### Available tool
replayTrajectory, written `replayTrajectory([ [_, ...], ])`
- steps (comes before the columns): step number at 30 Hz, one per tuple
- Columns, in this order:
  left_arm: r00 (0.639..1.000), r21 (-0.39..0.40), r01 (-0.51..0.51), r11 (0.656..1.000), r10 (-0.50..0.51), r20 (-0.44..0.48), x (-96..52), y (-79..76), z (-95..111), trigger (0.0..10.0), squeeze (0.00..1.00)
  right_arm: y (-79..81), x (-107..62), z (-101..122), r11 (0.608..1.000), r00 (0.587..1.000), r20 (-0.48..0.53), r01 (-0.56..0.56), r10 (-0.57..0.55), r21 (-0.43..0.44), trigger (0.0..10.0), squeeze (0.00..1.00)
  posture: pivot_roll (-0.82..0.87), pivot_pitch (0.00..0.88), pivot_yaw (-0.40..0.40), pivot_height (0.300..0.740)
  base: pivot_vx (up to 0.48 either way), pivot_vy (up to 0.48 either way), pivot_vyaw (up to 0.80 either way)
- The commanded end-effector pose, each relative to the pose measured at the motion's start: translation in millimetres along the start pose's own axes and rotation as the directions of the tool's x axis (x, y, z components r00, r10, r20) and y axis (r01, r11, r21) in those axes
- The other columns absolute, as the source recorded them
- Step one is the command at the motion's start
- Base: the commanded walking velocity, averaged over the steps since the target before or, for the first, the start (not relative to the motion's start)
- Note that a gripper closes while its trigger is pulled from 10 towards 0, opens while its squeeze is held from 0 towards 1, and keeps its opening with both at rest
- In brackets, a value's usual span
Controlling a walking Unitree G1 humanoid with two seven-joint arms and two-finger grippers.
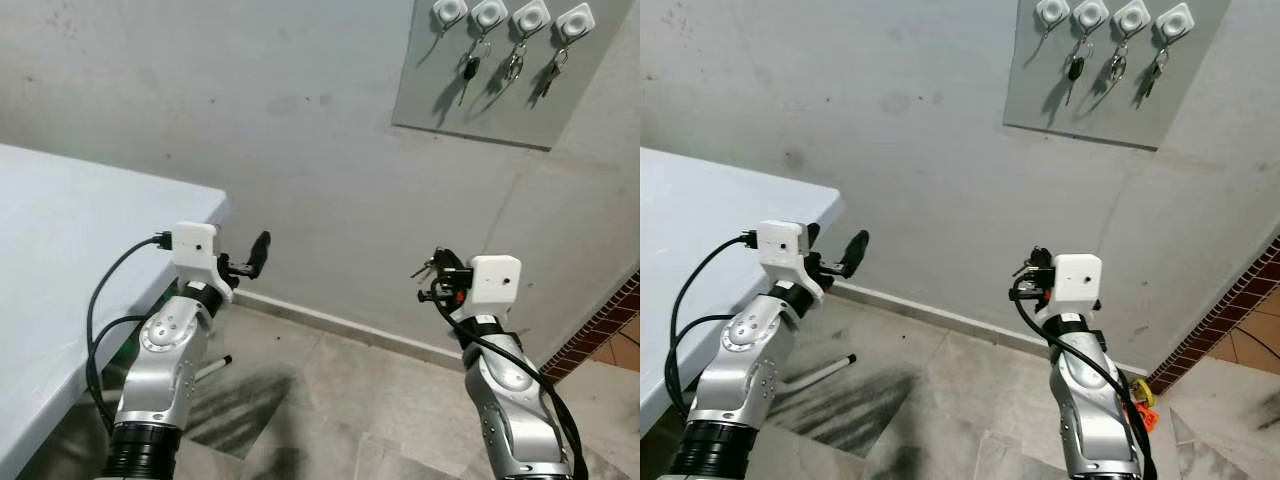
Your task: Hang keys on a hook
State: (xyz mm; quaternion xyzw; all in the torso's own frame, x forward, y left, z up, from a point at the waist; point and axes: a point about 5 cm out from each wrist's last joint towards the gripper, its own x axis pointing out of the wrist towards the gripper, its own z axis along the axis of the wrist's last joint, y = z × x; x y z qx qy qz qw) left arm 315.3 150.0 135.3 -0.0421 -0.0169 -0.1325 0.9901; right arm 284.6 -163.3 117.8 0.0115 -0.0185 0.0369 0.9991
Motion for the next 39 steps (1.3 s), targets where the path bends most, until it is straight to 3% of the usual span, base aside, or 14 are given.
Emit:
replayTrajectory([
  [1, 1.000, 0.017, 0.002, 1.000, -0.002, 0.014, 0.1, 0.9, 5.2, 10.0, 0.00, 1.4, 2.5, 9.0, 1.000, 0.999, 0.037, -0.007, 0.007, 0.000, 10.0, 0.00, -0.04, 0.000, 0.002, 0.740, 0.341, 0.000, 0.00],
  [39, 1.000, -0.019, -0.018, 1.000, 0.018, 0.011, 0.3, 1.3, 5.2, 10.0, 0.00, 3.6, 3.0, 9.4, 1.000, 0.999, 0.032, -0.026, 0.025, 0.005, 10.0, 0.00, -0.03, 0.000, -0.001, 0.740, 0.359, 0.000, 0.00],
])
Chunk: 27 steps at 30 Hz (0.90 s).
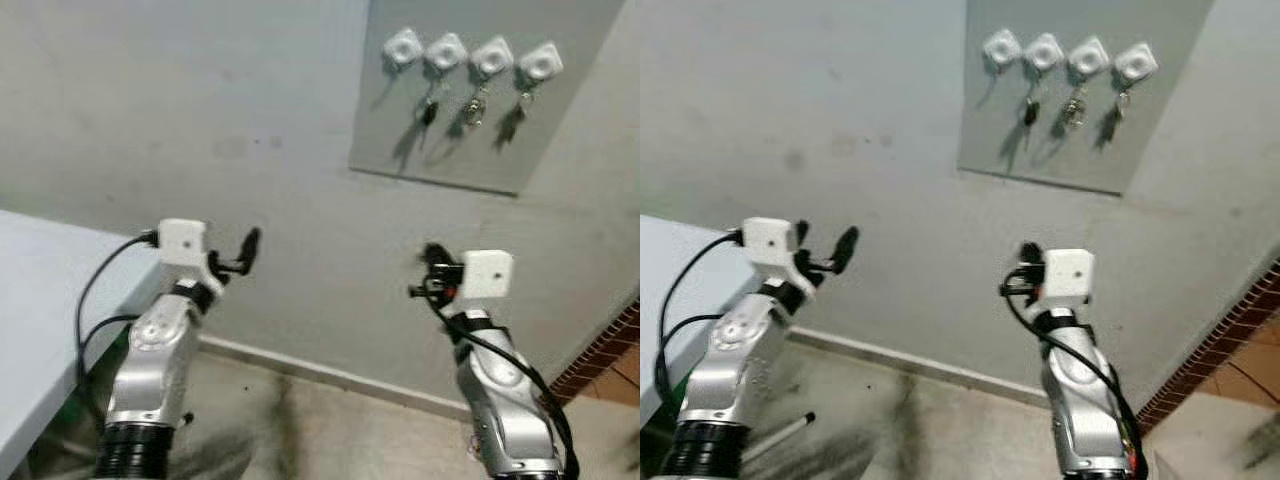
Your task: Hang keys on a hook
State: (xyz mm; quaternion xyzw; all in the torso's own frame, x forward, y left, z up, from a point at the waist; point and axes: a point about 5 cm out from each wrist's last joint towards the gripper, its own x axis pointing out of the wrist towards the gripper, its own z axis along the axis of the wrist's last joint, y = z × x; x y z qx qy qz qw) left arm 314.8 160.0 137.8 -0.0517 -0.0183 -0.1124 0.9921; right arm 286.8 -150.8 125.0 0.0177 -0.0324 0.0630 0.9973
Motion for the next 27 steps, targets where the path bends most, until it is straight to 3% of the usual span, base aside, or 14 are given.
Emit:
replayTrajectory([
  [1, 1.000, -0.001, 0.023, 1.000, -0.023, 0.004, 3.0, -8.3, 1.7, 10.0, 0.00, -8.8, -0.7, 2.6, 1.000, 1.000, 0.004, 0.026, -0.026, -0.008, 10.0, 0.00, -0.03, 0.000, -0.001, 0.740, 0.412, 0.000, 0.00],
  [14, 1.000, 0.001, -0.001, 1.000, 0.001, -0.004, 5.1, -8.4, 1.1, 10.0, 0.00, -7.7, 1.0, 2.8, 1.000, 1.000, 0.003, 0.013, -0.013, -0.011, 10.0, 0.00, -0.03, 0.000, -0.001, 0.740, 0.386, 0.000, 0.00],
  [27, 1.000, -0.026, 0.021, 0.999, -0.021, -0.007, 11.2, -13.7, 3.4, 10.0, 0.00, -5.9, 2.6, 2.9, 0.999, 1.000, 0.000, -0.027, 0.027, -0.026, 10.0, 0.00, -0.05, 0.000, 0.005, 0.740, 0.000, 0.000, 0.00],
])
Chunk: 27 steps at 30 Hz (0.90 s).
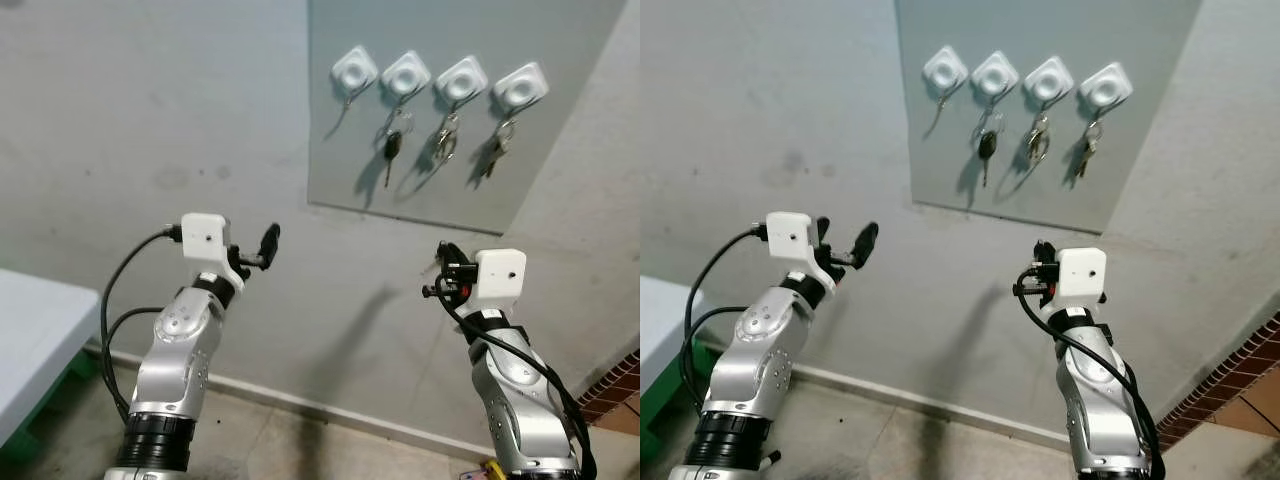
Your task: Hang keys on a hook
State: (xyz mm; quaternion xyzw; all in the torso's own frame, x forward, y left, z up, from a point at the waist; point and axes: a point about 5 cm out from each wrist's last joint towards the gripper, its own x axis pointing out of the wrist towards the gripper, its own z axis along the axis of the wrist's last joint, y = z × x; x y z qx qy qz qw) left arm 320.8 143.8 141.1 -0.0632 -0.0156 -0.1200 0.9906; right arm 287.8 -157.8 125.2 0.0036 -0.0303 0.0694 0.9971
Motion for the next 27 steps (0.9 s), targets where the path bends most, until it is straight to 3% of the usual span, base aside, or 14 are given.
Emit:
replayTrajectory([
  [1, 1.000, -0.005, 0.008, 1.000, -0.008, -0.004, 2.1, 0.2, 2, 10.0, 0.00, 0.7, 2.5, 3, 1.000, 1.000, 0.006, -0.016, 0.016, 0.000, 10.0, 0.00, -0.05, 0.000, 0.005, 0.740, 0.000, 0.000, 0.00],
  [11, 0.992, -0.045, 0.128, 0.991, -0.129, -0.008, 3.0, -11.7, 5, 10.0, 0.00, 8.2, 8.2, 13, 0.988, 0.988, 0.027, -0.153, 0.153, 0.001, 10.0, 0.00, -0.05, 0.000, 0.001, 0.740, 0.000, 0.000, 0.00],
  [14, 0.983, -0.022, 0.182, 0.983, -0.182, 0.005, 2.2, -17.0, 10, 10.0, 0.00, 11.0, 12.3, 19, 0.978, 0.978, 0.038, -0.207, 0.206, 0.010, 10.0, 0.00, -0.05, 0.000, -0.002, 0.740, 0.000, 0.000, 0.00],
  [16, 0.972, 0.046, 0.234, 0.971, -0.235, 0.015, 0.7, -24.4, 14, 10.0, 0.00, 14.8, 18.1, 27, 0.963, 0.962, 0.057, -0.268, 0.266, 0.027, 10.0, 0.00, -0.04, 0.000, -0.008, 0.740, 0.000, 0.000, 0.00],
  [22, 0.953, 0.138, 0.299, 0.944, -0.304, 0.017, -0.8, -34.9, 19, 10.0, 0.00, 23.8, 33.2, 44, 0.931, 0.929, 0.105, -0.361, 0.355, 0.049, 10.0, 0.00, -0.02, 0.000, -0.015, 0.740, 0.000, 0.000, 0.00],
  [27, 0.949, 0.127, 0.308, 0.943, -0.313, 0.024, -1.1, -37.3, 22, 10.0, 0.00, 29.1, 42.7, 56, 0.916, 0.911, 0.142, -0.398, 0.388, 0.050, 10.0, 0.00, -0.02, 0.000, -0.015, 0.740, 0.000, 0.000, 0.00],
])
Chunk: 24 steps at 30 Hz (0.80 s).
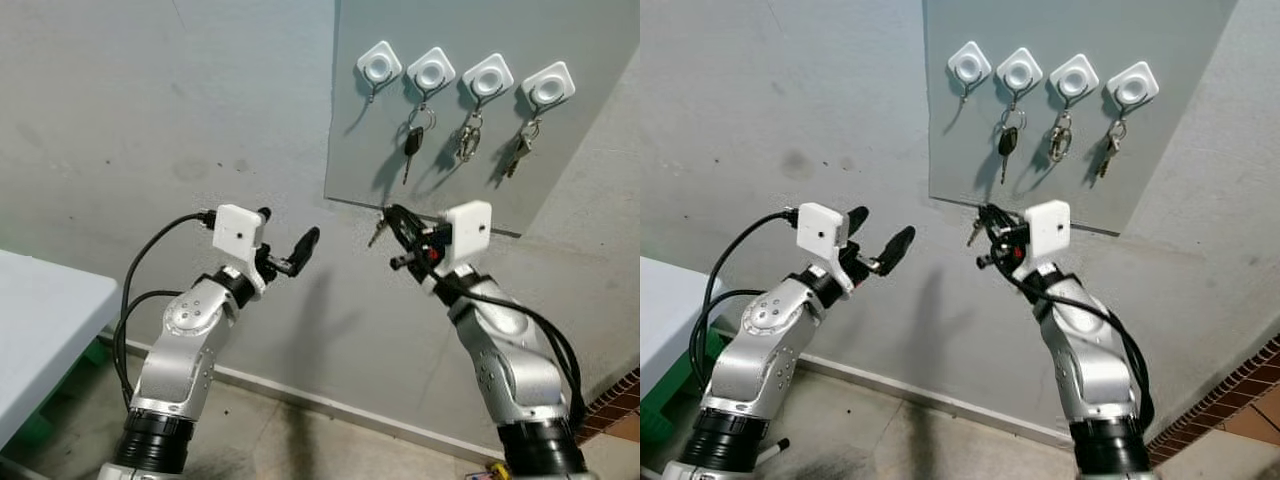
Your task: Hang keys on a hook
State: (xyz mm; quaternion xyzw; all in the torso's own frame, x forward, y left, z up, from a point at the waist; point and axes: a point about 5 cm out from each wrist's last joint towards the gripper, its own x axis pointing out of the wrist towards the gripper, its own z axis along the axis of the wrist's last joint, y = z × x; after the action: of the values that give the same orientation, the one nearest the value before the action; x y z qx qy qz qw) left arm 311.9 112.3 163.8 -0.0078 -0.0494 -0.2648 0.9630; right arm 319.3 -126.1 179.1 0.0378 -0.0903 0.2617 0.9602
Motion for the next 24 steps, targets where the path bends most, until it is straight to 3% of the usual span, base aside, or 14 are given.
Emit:
replayTrajectory([
  [1, 1.000, 0.015, 0.022, 1.000, -0.022, 0.005, 0.1, -3.1, 5, 10.0, 0.00, 0.5, 9.6, 7, 1.000, 1.000, 0.019, -0.025, 0.025, 0.011, 10.0, 0.00, -0.02, 0.000, -0.017, 0.740, 0.000, 0.000, 0.00],
  [4, 0.999, 0.052, 0.051, 0.997, -0.052, 0.003, 0.3, -6.6, 6, 10.0, 0.00, 1.0, 14.9, 12, 0.999, 0.999, 0.034, -0.037, 0.036, 0.019, 10.0, 0.00, -0.01, 0.000, -0.017, 0.740, 0.000, 0.000, 0.00],
  [24, 0.997, 0.045, 0.077, 0.996, -0.079, 0.028, 3.0, -9.1, 15, 10.0, 0.00, 10.0, 35.7, 21, 0.992, 0.990, 0.073, -0.122, 0.119, 0.032, 10.0, 0.00, 0.00, 0.000, -0.020, 0.740, 0.000, 0.000, 0.00],
])
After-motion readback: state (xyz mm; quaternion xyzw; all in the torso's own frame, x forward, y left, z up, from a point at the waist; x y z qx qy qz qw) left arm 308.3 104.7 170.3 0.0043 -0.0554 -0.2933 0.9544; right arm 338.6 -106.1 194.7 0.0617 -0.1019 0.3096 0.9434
